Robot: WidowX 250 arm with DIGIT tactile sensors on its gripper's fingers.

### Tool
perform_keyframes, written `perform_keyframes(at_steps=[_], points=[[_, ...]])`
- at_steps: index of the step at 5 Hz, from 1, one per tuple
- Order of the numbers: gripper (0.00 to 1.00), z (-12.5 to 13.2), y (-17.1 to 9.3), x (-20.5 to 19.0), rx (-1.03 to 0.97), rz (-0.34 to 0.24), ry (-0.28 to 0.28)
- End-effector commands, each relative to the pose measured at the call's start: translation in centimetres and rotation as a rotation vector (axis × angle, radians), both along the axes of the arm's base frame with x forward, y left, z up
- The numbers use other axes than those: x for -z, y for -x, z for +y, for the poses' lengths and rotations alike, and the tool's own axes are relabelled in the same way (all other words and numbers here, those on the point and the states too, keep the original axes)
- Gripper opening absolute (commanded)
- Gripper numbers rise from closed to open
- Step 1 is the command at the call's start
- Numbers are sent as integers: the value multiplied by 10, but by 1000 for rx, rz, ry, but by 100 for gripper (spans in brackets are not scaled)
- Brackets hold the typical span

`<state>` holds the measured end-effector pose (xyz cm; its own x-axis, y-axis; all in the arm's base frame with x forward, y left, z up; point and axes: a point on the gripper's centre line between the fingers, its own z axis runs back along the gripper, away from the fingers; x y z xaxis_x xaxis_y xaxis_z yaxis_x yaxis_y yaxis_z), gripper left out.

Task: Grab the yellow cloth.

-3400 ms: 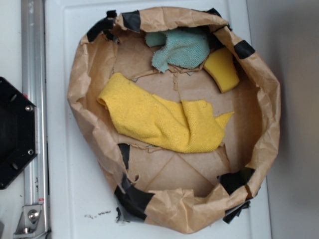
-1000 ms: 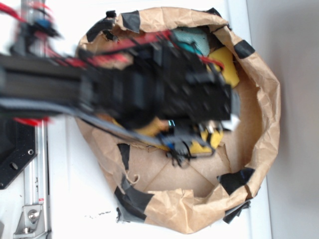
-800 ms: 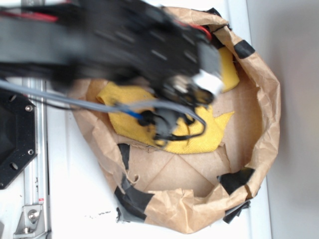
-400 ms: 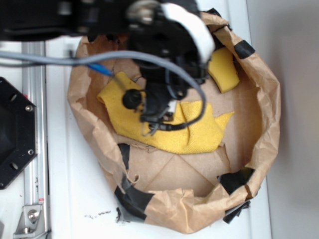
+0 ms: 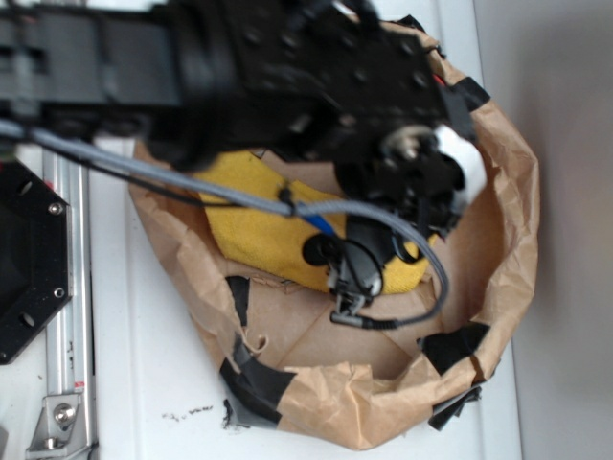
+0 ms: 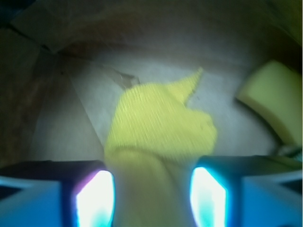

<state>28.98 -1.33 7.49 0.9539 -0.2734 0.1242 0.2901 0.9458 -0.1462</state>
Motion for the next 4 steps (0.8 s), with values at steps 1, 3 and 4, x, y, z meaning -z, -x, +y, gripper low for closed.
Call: perform_keyframes(at_steps=[1,3,4], points=[[100,-27,-4,10,27,-35,-106],[100,-25,-16,38,-52,-3,-283],[100,-12,-14,38,-62,-14,-245]])
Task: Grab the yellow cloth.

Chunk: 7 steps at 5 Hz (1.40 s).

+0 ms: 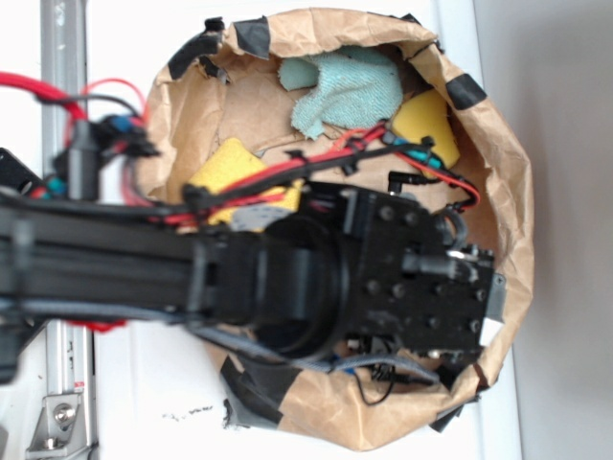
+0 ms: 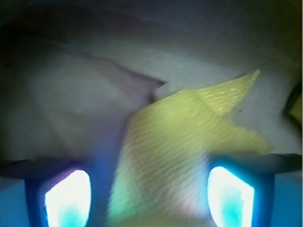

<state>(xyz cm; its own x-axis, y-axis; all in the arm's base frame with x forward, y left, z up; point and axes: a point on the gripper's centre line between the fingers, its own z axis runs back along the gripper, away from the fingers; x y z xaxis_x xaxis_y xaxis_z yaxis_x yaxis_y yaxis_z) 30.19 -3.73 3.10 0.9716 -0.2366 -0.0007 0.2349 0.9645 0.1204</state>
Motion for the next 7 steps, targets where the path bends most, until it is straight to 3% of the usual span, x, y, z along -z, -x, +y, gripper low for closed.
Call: perform_keyframes(at_steps=[1,3,4,5,6,7], points=[[0,19,-1,-7,-8,-80,55],[0,26,1,-11,-10,-87,57],[0,38,10,-28,70,-61,61],[0,66,47,-78,45,-46,77],[0,80,78,-123,55,-141,98],[0,66,106,-171,-104,-178,122]])
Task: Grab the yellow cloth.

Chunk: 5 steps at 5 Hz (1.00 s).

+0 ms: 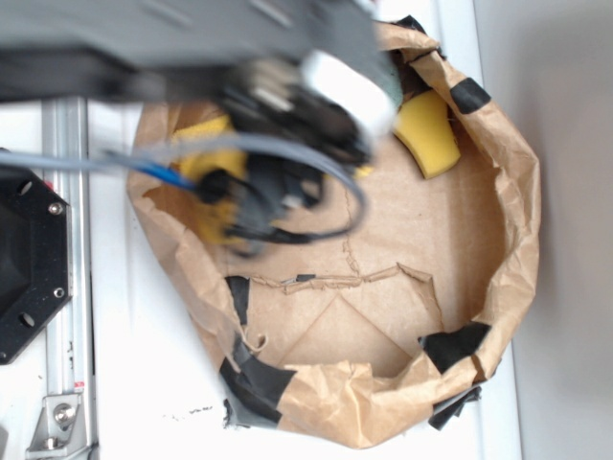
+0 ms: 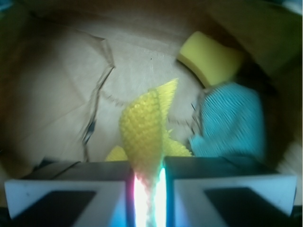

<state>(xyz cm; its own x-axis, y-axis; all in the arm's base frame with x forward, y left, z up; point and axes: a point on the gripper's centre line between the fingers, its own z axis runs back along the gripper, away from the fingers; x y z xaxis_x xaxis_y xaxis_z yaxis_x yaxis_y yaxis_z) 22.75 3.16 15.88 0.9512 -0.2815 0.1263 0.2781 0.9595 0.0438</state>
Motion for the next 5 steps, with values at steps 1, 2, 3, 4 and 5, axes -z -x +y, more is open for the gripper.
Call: perform_keyframes(at_steps=[1,2,3,4,5], points=[[0,-6,45,-66,-210,-86,19],[0,-11,32,-64,-227,-55,-45],[0,-15,12,-73,-187,-28,-59],[0,-17,-6,-76,-197,2,-39],[0,-17,0,-70,-203,7,-53]])
